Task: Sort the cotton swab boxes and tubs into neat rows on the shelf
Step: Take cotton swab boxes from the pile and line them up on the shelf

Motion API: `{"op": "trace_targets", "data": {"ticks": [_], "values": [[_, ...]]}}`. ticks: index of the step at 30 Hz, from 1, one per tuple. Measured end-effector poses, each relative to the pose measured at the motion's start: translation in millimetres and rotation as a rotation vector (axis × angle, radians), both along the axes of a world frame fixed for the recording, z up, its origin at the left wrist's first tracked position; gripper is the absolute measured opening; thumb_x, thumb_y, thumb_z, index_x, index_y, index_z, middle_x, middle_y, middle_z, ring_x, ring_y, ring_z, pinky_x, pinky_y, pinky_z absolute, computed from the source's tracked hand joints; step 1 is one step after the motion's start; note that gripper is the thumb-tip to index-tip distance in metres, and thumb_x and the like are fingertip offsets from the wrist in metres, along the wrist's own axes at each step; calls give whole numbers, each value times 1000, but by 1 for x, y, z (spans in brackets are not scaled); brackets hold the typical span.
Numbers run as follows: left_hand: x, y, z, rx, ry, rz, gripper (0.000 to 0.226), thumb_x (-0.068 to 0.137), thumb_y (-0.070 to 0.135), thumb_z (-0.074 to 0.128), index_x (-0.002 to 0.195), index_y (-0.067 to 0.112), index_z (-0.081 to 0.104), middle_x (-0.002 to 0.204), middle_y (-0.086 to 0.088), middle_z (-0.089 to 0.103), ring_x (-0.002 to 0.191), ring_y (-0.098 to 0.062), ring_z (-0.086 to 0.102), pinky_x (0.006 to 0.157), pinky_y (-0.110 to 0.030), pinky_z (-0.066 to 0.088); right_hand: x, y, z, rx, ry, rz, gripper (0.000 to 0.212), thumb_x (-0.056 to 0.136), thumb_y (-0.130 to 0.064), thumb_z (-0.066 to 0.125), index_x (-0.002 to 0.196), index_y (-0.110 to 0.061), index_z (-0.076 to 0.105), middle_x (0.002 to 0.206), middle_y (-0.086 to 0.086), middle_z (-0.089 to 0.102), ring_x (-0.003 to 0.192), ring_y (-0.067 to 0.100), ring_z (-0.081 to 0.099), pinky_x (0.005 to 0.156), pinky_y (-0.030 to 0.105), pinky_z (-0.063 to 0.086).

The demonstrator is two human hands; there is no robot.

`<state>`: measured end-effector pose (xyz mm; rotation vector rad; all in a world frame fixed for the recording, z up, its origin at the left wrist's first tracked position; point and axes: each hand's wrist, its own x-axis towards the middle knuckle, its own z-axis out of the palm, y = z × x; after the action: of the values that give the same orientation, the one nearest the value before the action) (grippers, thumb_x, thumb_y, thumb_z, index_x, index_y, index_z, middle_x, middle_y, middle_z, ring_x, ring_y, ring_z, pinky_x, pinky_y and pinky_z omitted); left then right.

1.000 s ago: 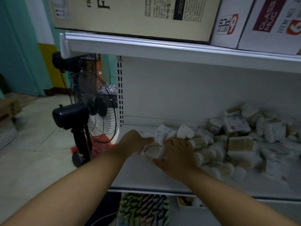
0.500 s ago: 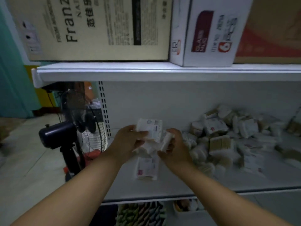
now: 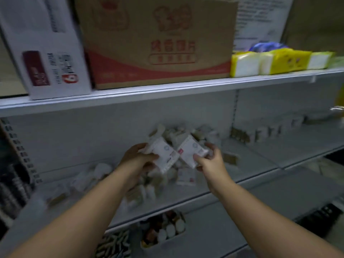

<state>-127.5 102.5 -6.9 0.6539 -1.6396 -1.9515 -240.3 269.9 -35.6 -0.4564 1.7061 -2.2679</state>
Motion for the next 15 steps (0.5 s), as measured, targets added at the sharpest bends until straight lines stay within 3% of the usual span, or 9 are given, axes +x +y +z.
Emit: {"op": "trace_targets", "data": {"ticks": [1, 5, 10, 15], "values": [[-18, 22, 0, -14, -4, -30, 33, 77, -8, 65, 103, 11, 60, 97, -11, 68, 82, -25, 68, 62, -30, 56, -13, 26, 1, -17, -17, -19, 37, 86, 7, 58, 114, -15, 46, 96, 3, 60, 79, 12, 59, 64, 28, 52], [-75, 92, -2, -60, 2, -139, 22, 79, -12, 61, 96, 3, 61, 86, -14, 66, 66, -22, 63, 55, -27, 53, -51, 102, -2, 29, -21, -39, 26, 81, 13, 58, 88, -12, 54, 87, 11, 63, 68, 15, 60, 54, 20, 53], [-149, 168, -13, -37, 32, -307, 28, 76, -18, 58, 89, 8, 61, 84, -10, 66, 69, -16, 66, 60, -27, 56, -101, 196, -15, 2, -185, -126, 22, 82, 9, 56, 85, -13, 53, 78, 7, 64, 65, 15, 59, 55, 22, 51], [-226, 217, -20, -111, -51, -372, 27, 75, -14, 65, 92, 6, 59, 78, -12, 62, 55, -16, 60, 44, -20, 45, -165, 257, -21, 45, -181, -230, 18, 81, 1, 62, 87, -15, 58, 79, 2, 66, 67, 11, 58, 59, 22, 44]]}}
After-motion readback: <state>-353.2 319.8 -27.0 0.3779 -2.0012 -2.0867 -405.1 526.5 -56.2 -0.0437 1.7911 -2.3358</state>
